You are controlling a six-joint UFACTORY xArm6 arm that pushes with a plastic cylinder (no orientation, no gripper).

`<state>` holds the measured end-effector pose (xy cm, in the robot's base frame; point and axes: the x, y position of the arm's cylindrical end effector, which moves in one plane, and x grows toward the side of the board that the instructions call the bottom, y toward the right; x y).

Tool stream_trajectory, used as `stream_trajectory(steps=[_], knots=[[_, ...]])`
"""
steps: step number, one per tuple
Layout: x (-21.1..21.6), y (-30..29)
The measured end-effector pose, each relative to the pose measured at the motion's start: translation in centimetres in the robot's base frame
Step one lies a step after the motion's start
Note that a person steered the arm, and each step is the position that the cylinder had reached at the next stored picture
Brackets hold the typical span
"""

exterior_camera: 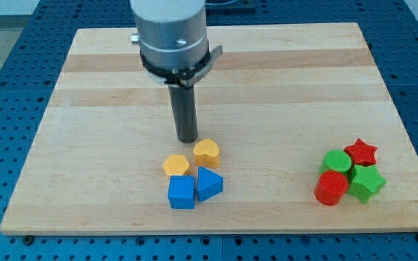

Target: Move the yellow heart right to the yellow hexagon

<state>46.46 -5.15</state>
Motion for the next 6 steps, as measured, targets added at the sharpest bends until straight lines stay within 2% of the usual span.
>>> stream_trajectory(steps=[1, 2, 3, 6], knots=[[-1.3, 2.2], [0.7, 3.9], [3.2, 2.2], [4.3, 1.8]])
